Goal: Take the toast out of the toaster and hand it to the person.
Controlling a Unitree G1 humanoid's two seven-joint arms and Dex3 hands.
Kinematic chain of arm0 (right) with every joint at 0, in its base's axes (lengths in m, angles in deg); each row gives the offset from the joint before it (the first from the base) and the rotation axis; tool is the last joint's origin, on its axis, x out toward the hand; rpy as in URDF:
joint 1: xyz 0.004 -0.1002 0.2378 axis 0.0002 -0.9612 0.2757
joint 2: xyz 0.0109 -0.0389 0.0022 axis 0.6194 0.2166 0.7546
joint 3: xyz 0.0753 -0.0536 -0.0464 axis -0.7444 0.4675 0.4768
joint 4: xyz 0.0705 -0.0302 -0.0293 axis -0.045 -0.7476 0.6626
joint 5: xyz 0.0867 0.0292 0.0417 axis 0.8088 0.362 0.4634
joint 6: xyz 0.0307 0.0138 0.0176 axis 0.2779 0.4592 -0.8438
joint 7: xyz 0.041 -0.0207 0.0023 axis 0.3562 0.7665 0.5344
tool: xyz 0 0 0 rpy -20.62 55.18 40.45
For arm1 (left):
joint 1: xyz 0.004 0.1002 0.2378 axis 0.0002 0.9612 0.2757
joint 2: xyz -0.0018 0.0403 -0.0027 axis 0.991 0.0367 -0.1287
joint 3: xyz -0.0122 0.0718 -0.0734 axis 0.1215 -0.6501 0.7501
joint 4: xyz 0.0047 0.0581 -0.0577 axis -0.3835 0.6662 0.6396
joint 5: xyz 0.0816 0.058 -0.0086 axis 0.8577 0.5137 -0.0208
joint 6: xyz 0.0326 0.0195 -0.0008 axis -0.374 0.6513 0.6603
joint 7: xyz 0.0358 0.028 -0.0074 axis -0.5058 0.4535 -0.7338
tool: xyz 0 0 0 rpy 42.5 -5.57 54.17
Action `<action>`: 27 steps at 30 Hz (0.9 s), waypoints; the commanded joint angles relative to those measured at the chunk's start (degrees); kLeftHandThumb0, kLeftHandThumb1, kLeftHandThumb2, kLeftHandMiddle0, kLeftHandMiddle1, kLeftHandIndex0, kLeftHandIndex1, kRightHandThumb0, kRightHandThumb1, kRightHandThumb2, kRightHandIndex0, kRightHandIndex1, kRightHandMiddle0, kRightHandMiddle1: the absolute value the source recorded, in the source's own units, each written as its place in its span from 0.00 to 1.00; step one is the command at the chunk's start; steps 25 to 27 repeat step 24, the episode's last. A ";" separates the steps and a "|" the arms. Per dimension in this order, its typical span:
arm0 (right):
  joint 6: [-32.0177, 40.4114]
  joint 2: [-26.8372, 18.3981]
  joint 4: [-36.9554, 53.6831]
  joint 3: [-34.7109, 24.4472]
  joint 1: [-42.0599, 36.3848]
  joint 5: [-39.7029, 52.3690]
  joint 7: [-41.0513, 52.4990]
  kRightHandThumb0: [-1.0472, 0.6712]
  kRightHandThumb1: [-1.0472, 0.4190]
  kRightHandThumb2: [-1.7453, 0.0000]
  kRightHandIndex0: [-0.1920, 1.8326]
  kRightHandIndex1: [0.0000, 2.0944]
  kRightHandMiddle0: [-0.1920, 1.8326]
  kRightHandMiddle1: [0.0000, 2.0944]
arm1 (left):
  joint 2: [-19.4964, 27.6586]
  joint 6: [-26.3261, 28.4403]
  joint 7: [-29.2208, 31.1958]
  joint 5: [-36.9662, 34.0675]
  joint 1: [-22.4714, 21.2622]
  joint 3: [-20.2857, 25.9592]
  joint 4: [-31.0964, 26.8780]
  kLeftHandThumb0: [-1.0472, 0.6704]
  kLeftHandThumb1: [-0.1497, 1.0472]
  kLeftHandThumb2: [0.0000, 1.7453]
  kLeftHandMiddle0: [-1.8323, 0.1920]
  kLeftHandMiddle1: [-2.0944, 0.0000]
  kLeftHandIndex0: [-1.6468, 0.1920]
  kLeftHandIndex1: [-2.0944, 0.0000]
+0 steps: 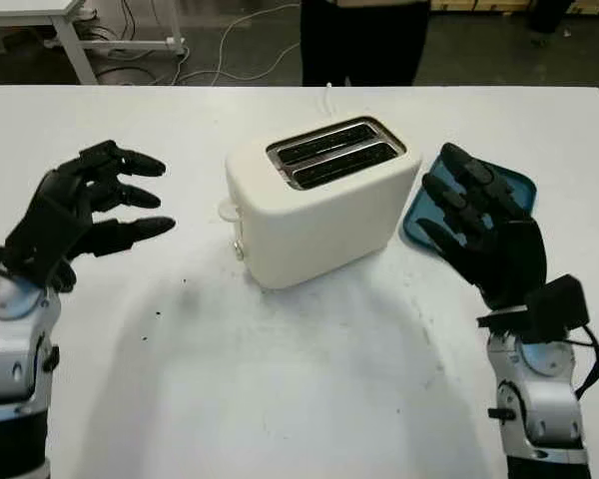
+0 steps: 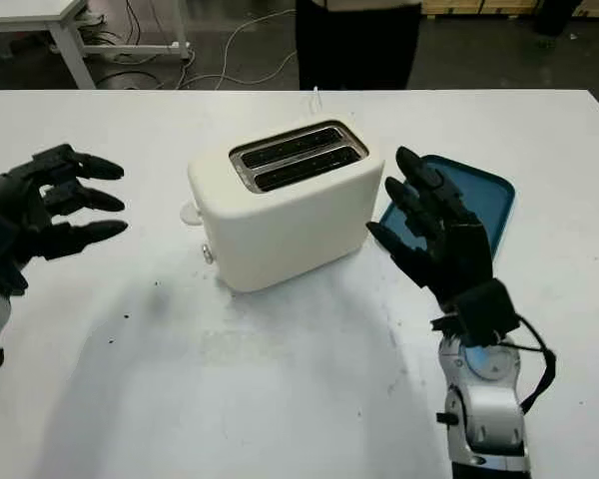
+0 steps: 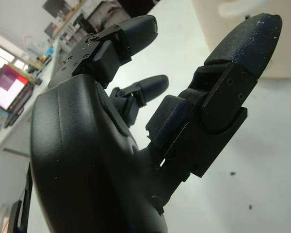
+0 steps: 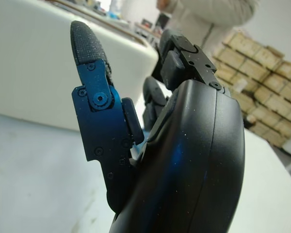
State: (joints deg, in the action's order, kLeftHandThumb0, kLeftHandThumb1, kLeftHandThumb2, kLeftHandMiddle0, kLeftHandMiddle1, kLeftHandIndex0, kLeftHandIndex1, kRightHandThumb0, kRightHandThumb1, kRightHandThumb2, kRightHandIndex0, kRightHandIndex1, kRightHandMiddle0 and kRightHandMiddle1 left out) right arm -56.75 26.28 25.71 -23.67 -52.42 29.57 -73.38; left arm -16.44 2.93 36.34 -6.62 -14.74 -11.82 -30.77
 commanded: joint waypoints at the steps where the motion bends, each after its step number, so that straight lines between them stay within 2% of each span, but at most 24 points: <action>1: 0.45 1.31 0.08 0.79 -1.26 -1.29 -1.43 0.27 0.09 1.00 0.29 0.08 0.29 0.02 | -0.51 -0.02 -0.60 0.56 1.27 -0.70 -2.80 0.00 0.62 0.00 0.66 0.48 0.64 0.53; 8: -1.67 3.17 -4.93 1.42 -0.10 -3.89 -4.03 0.26 0.09 0.99 0.30 0.07 0.30 0.02 | -2.41 2.37 -1.23 0.65 3.43 -3.12 -6.46 0.00 0.58 0.00 0.65 0.50 0.62 0.56; 18: -1.68 4.00 -6.64 1.73 0.62 -4.41 -4.54 0.28 0.09 1.00 0.31 0.07 0.31 0.01 | -4.05 0.34 -0.67 0.33 3.13 -3.80 -4.70 0.00 0.61 0.00 0.65 0.50 0.62 0.57; 27: -1.62 4.07 -6.38 1.64 0.58 -4.11 -4.30 0.27 0.09 1.00 0.31 0.06 0.31 0.01 | -4.39 1.33 -0.63 -0.47 3.00 -3.75 -4.68 0.00 0.60 0.00 0.66 0.49 0.62 0.56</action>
